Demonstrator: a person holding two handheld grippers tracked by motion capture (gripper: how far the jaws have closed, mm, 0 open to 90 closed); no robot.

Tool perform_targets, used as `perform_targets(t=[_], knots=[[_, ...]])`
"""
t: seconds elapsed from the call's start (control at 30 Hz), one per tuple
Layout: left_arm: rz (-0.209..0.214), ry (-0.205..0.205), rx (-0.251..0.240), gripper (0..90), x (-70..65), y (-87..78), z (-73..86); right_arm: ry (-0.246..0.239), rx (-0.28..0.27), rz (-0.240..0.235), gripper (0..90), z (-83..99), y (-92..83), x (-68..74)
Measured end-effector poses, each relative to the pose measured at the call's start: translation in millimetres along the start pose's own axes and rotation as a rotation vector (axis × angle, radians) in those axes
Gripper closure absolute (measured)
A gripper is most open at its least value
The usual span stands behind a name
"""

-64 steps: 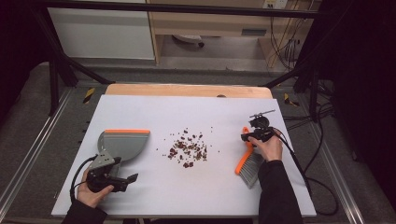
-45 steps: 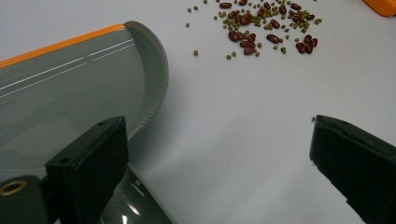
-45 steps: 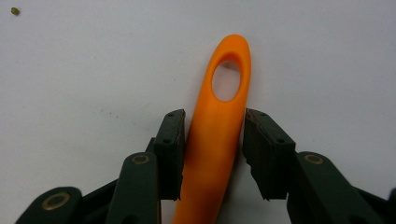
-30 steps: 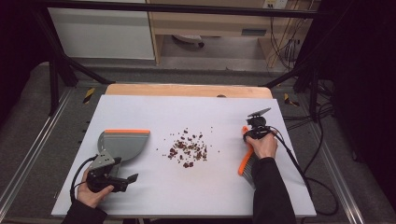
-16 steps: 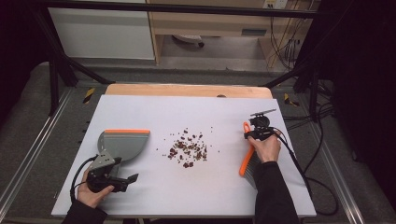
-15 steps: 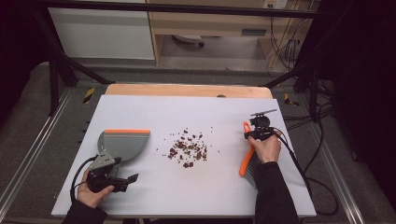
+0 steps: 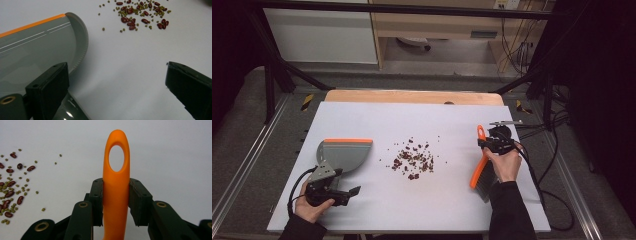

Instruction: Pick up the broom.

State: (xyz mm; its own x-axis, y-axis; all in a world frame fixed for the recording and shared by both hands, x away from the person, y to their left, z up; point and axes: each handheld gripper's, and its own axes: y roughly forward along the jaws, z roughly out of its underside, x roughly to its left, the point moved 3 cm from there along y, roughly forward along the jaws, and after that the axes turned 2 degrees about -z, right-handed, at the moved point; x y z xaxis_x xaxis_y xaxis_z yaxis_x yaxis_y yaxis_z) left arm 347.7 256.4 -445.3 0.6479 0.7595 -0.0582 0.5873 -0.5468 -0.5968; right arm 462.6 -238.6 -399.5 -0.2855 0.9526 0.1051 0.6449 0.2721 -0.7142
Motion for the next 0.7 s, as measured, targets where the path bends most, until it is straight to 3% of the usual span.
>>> perform_targets(t=[0.7], knots=[[-0.004, 0.009, -0.006, 5.0, -4.7, -0.1, -3.5, -0.053, -0.225, -0.055, 66.7, 8.5, -48.4, 4.3]])
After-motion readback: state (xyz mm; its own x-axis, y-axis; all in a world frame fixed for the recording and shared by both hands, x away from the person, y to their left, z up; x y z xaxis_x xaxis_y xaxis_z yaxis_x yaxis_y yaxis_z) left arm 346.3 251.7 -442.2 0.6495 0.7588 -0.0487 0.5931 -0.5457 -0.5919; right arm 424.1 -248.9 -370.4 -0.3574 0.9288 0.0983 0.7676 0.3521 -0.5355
